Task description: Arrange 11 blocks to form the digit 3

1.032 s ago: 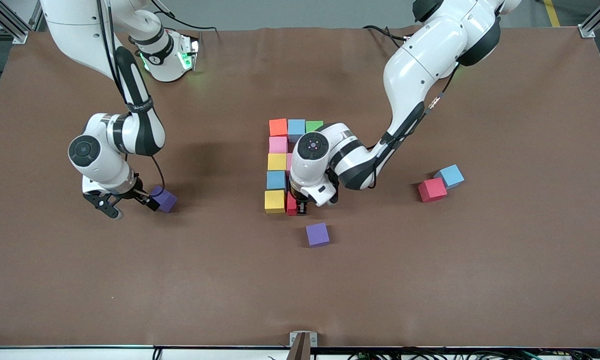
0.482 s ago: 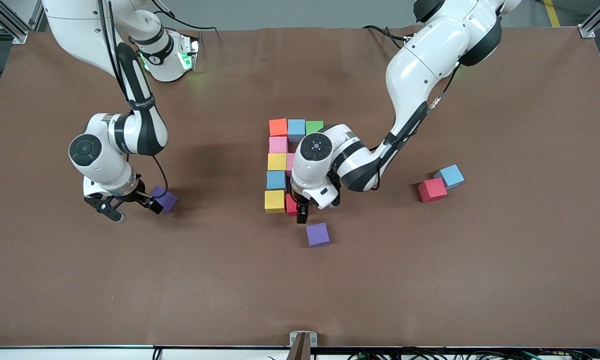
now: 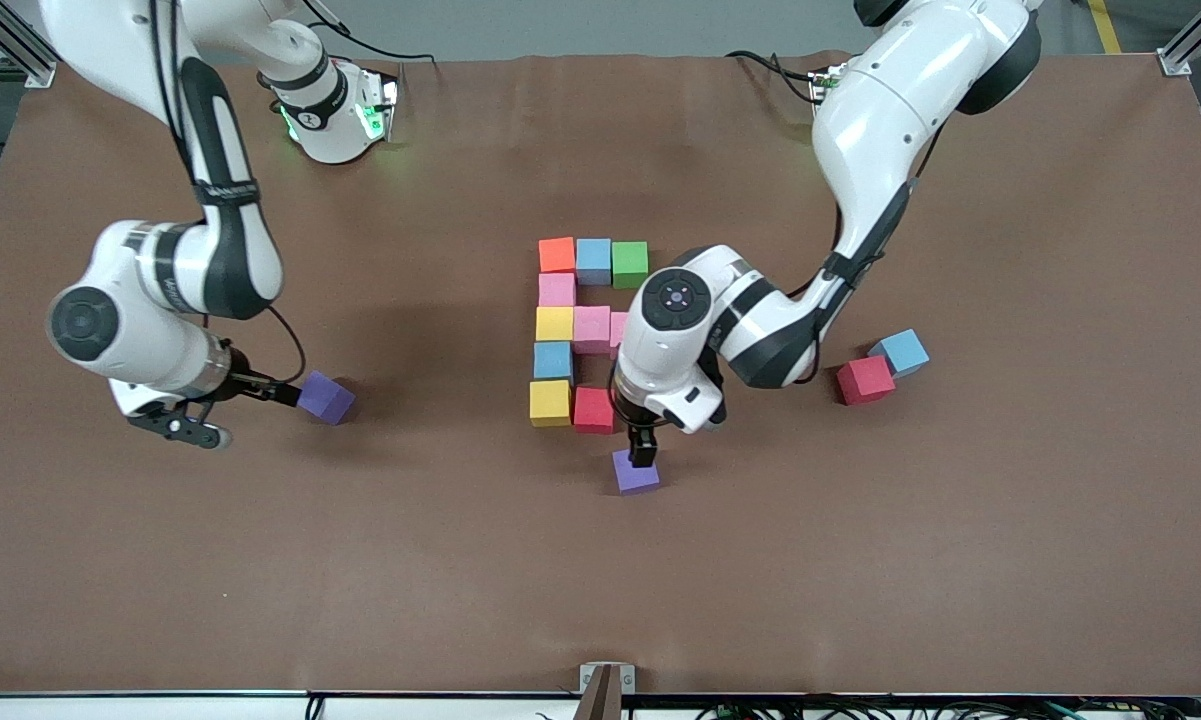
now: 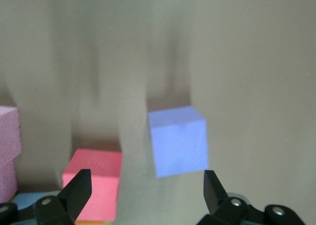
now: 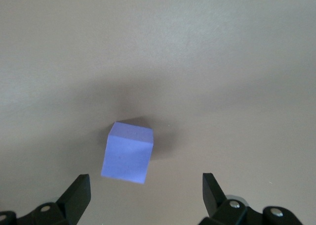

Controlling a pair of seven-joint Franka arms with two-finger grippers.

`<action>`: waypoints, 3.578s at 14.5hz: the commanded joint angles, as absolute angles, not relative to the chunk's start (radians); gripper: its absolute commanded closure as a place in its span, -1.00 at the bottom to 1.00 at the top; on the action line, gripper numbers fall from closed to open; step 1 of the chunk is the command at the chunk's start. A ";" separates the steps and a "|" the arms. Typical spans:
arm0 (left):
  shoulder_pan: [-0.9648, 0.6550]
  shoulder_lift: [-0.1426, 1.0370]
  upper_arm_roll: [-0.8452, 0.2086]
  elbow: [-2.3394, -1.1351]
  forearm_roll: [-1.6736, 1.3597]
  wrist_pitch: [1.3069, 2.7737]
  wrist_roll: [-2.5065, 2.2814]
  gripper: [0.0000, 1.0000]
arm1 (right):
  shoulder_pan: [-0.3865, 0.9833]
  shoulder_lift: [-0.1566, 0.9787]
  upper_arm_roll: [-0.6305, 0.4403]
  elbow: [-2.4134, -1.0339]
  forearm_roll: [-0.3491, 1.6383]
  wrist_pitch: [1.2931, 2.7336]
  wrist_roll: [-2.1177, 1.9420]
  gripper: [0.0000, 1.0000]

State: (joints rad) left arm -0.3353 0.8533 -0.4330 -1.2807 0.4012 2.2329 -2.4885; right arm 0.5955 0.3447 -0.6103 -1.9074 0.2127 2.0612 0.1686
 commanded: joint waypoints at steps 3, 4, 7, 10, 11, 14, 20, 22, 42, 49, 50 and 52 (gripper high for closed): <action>-0.319 0.882 -0.422 -1.278 0.374 2.272 -2.487 -1.00 | 0.592 0.307 -0.644 -1.789 0.196 1.866 0.107 -1.00; -0.321 0.888 -0.417 -1.278 0.373 2.289 -2.488 -1.00 | 0.592 0.298 -0.644 -1.764 0.186 1.827 0.107 -1.00; -0.330 0.911 -0.413 -1.275 0.345 2.319 -2.490 -1.00 | 0.600 0.275 -0.643 -1.727 0.098 1.793 0.106 -1.00; -0.337 0.942 -0.394 -1.256 0.342 2.342 -2.506 -1.00 | 0.604 0.259 -0.638 -1.660 0.084 1.760 0.101 -1.00; -0.351 0.943 -0.376 -1.250 0.342 2.348 -2.516 -1.00 | 0.604 0.264 -0.637 -1.607 0.086 1.711 0.103 -1.00; -0.356 0.956 -0.364 -1.243 0.342 2.382 -2.534 -1.00 | 0.601 0.268 -0.637 -1.476 0.086 1.596 0.086 -1.00; -0.373 0.988 -0.353 -1.218 0.342 2.396 -2.534 -1.00 | 0.539 0.259 -0.683 -1.427 0.092 1.483 -0.124 -1.00; -0.382 0.994 -0.342 -1.215 0.342 2.413 -2.534 -1.00 | 0.535 0.259 -0.698 -1.422 0.084 1.485 -0.127 -1.00; -0.351 0.885 -0.351 -1.370 0.354 2.376 -2.407 0.62 | 0.206 0.239 -0.389 -1.304 0.123 1.341 -0.127 -1.00; -0.362 0.859 -0.383 -1.430 0.354 2.368 -2.393 0.62 | 0.043 0.178 -0.132 -1.330 -0.005 1.377 -0.115 -1.00; -0.357 0.851 -0.383 -1.440 0.354 2.368 -2.387 0.62 | 0.034 0.160 -0.124 -1.350 -0.005 1.385 -0.115 -1.00; -0.351 0.842 -0.383 -1.453 0.354 2.368 -2.373 0.62 | 0.040 0.099 -0.124 -1.434 -0.005 1.428 -0.117 -1.00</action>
State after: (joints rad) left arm -0.3649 0.8915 -0.3844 -1.3981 0.3626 2.3785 -2.3968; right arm 0.0697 0.1913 -0.1571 -1.3122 0.0148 1.3752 -0.1208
